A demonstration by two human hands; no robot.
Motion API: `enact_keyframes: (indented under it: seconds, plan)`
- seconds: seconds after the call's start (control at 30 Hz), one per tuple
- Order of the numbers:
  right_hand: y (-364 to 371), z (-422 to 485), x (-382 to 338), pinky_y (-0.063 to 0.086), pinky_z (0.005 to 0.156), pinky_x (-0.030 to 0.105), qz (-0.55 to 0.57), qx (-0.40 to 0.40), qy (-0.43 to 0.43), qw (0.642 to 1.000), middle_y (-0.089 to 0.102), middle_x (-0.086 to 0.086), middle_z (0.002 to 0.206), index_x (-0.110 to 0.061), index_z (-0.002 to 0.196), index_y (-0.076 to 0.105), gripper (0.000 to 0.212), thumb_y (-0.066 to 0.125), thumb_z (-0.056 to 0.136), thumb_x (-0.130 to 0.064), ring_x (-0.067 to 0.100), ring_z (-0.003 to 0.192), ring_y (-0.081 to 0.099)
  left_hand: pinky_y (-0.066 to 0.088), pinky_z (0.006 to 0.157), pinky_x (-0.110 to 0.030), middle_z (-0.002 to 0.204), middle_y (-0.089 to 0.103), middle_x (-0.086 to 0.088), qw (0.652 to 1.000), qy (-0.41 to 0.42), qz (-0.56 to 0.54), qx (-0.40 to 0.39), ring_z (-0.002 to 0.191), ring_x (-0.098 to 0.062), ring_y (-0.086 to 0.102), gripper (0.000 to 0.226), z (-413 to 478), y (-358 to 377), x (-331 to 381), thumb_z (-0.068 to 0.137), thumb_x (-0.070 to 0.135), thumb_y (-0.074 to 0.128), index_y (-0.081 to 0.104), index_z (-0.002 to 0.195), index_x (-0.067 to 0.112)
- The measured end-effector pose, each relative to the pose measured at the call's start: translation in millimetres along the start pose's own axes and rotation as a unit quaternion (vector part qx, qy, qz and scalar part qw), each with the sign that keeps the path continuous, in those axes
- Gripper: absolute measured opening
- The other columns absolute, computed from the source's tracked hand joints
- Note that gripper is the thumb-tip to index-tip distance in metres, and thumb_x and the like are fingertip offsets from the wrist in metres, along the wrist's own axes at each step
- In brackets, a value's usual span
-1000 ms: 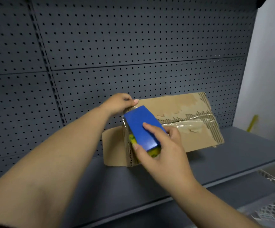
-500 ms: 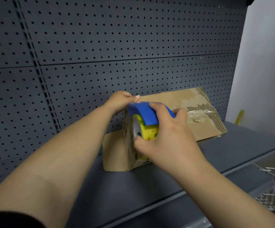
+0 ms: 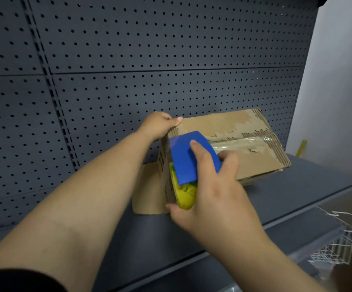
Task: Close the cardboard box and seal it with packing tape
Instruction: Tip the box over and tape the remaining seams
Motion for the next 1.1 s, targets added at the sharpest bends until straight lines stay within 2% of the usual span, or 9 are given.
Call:
enact_keyframes:
  seconds: [0.13, 0.23, 0.33, 0.43, 0.6, 0.73, 0.77, 0.9, 1.1]
  plan:
    - [-1.1, 1.3, 5.9, 0.038, 0.063, 0.027, 0.060, 0.011, 0.020, 0.998, 0.012, 0.000, 0.132, -0.044, 0.121, 0.021, 0.072, 0.066, 0.064, -0.041, 0.028, 0.067, 0.051, 0.037, 0.069, -0.030, 0.086, 0.056, -0.009, 1.000, 0.008, 0.022, 0.000, 0.078, -0.019, 0.052, 0.041, -0.2, -0.1, 0.4, 0.090, 0.049, 0.049, 0.059, 0.086, 0.009]
    - [-4.2, 3.4, 12.8, 0.045, 0.062, 0.030, 0.068, 0.040, 0.030, 0.996, 0.019, 0.006, 0.136, -0.040, 0.117, 0.035, 0.059, 0.057, 0.062, -0.042, 0.033, 0.073, 0.059, 0.042, 0.075, -0.033, 0.095, 0.064, -0.014, 1.000, 0.007, 0.019, -0.002, 0.087, -0.023, 0.058, 0.050, 0.2, 0.0, 1.0, 0.091, 0.048, 0.049, 0.064, 0.098, 0.001]
    - [-5.8, 8.8, 15.5, 0.048, 0.060, 0.032, 0.059, 0.056, 0.041, 0.996, 0.032, 0.011, 0.133, -0.034, 0.119, 0.042, 0.059, 0.056, 0.063, -0.049, 0.032, 0.070, 0.061, 0.046, 0.086, -0.040, 0.107, 0.066, -0.017, 1.000, 0.005, 0.018, 0.000, 0.099, -0.028, 0.061, 0.053, 0.2, -0.4, 0.9, 0.090, 0.049, 0.049, 0.064, 0.102, 0.000]
    - [-9.3, 14.4, 9.7, 0.051, 0.057, 0.033, 0.038, 0.059, 0.028, 0.997, 0.034, 0.011, 0.129, -0.032, 0.121, 0.038, 0.070, 0.057, 0.060, -0.060, 0.030, 0.068, 0.061, 0.045, 0.080, -0.035, 0.104, 0.067, -0.015, 1.000, 0.003, 0.021, -0.002, 0.095, -0.025, 0.061, 0.050, 0.6, 0.5, 1.1, 0.090, 0.048, 0.049, 0.065, 0.100, 0.002]
    - [-8.0, 12.4, 5.1, 0.046, 0.063, 0.032, 0.012, 0.025, 0.015, 1.000, 0.021, 0.010, 0.137, -0.034, 0.123, 0.035, 0.068, 0.065, 0.064, -0.049, 0.033, 0.072, 0.060, 0.040, 0.074, -0.031, 0.094, 0.065, -0.016, 1.000, -0.010, 0.012, 0.008, 0.084, -0.022, 0.058, 0.052, 0.3, -0.9, -1.9, 0.089, 0.048, 0.051, 0.064, 0.097, -0.002]
    - [-12.3, 5.0, 5.1, 0.047, 0.072, 0.032, 0.004, 0.003, 0.013, 1.000, 0.009, 0.002, 0.134, -0.039, 0.124, 0.028, 0.070, 0.063, 0.066, -0.054, 0.031, 0.081, 0.060, 0.040, 0.072, -0.030, 0.084, 0.063, -0.009, 1.000, -0.012, 0.002, 0.007, 0.081, -0.020, 0.056, 0.044, -3.7, 0.1, 0.4, 0.088, 0.046, 0.053, 0.064, 0.085, 0.004]
    - [-13.5, 1.7, 4.7, 0.047, 0.071, 0.031, 0.002, 0.002, 0.014, 1.000, 0.009, 0.000, 0.132, -0.040, 0.123, 0.028, 0.069, 0.061, 0.065, -0.057, 0.030, 0.079, 0.060, 0.040, 0.072, -0.030, 0.084, 0.062, -0.007, 1.000, -0.013, 0.003, 0.007, 0.082, -0.020, 0.057, 0.044, -3.8, 0.3, 1.1, 0.088, 0.047, 0.054, 0.065, 0.087, 0.005]
    - [-22.7, -11.9, 5.1, 0.045, 0.042, 0.026, 0.021, 0.029, 0.021, 0.999, 0.033, 0.007, 0.119, -0.035, 0.109, 0.044, 0.062, 0.047, 0.054, -0.063, 0.022, 0.041, 0.055, 0.045, 0.080, -0.032, 0.096, 0.066, -0.007, 1.000, -0.025, 0.011, 0.003, 0.091, -0.021, 0.059, 0.046, -4.5, 0.7, 0.6, 0.088, 0.048, 0.053, 0.067, 0.099, 0.005]
    - [-18.5, -33.4, 2.0, 0.040, 0.033, 0.024, 0.018, 0.013, 0.009, 1.000, 0.046, 0.013, 0.116, -0.033, 0.104, 0.051, 0.065, 0.051, 0.047, -0.064, 0.018, 0.033, 0.050, 0.042, 0.071, -0.029, 0.094, 0.066, -0.010, 1.000, -0.023, 0.018, 0.009, 0.081, -0.019, 0.057, 0.050, -7.3, -0.6, 3.3, 0.089, 0.049, 0.052, 0.066, 0.101, 0.002]
Point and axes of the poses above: each hand's wrist, its own z-axis towards the middle knuckle, its own y-axis out of the palm, x = y × z, the point moved 10 cm from there along z, towards the middle knuckle
